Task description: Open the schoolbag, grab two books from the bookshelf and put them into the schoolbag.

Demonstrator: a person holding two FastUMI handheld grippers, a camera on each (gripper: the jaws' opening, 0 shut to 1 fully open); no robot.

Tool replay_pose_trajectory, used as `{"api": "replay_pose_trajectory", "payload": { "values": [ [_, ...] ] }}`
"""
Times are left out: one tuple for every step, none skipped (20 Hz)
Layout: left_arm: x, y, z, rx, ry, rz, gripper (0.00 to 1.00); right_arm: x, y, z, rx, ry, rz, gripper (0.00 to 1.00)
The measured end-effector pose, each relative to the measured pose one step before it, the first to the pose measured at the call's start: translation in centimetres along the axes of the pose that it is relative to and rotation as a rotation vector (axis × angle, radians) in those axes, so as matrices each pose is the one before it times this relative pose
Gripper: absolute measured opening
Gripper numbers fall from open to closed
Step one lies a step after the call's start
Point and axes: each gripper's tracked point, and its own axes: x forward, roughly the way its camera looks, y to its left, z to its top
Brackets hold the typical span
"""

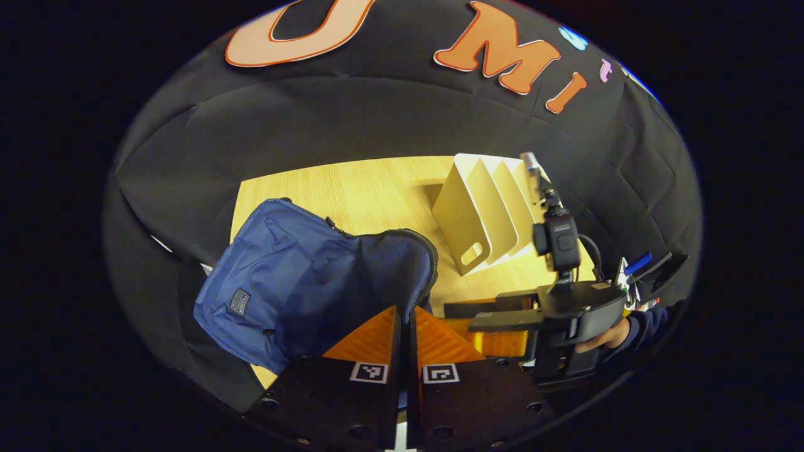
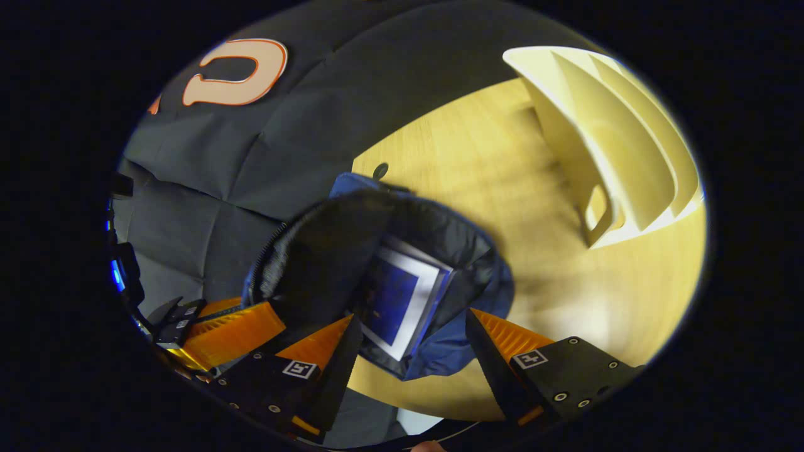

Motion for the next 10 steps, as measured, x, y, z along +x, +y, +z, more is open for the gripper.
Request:
{"api": "replay_pose_trajectory", "payload": {
  "values": [
    [0.265,-0.464,-0.355,-0.00864,0.00607,-0.01263,0.08,-1.159,-0.521,0.877,0.01995,-0.01284,0.00327,0.97],
    [0.096,-0.394,-0.131,-0.00667,0.00312,-0.00211,0.09,-1.098,-0.391,0.764,0.02055,-0.01278,0.00564,0.97],
    [0.682,-0.728,0.141,-0.01392,0.00532,-0.01481,0.12,-1.051,-0.714,0.957,0.01259,-0.01752,-0.00023,0.97],
    [-0.024,-0.742,0.035,-0.00716,-0.007,-0.01959,0.17,-0.879,-0.864,0.986,0.00405,-0.02225,-0.00438,0.97],
    [0.108,-0.734,0.288,-0.00023,-0.01058,-0.00913,0.27,-0.93,-0.804,1.151,-0.00101,-0.02554,-0.01394,0.97],
    [0.373,-0.539,0.416,0.00557,-0.00615,0.00167,0.32,-0.515,-0.656,0.794,-0.0054,-0.02405,-0.0142,0.97],
    [-0.006,-0.3,0.069,-0.00303,-0.00469,0.00243,0.4,-0.768,-0.715,0.897,-0.00816,-0.02431,-0.01087,0.97],
    [0.028,-0.261,-0.157,-0.00656,0.00113,0.00163,0.4,-0.695,-0.278,1.062,-0.01192,-0.03006,0.00554,0.97],
    [0.199,-0.243,-0.017,-0.00393,-0.00345,0.0047,0.42,-0.677,-0.363,1.045,-0.00883,-0.03289,0.00366,0.97],
    [0.381,-0.519,0.302,-0.00487,-0.00414,0.00168,0.47,-0.619,-0.545,0.796,-0.01329,-0.0244,-0.00812,0.97]
  ]
}}
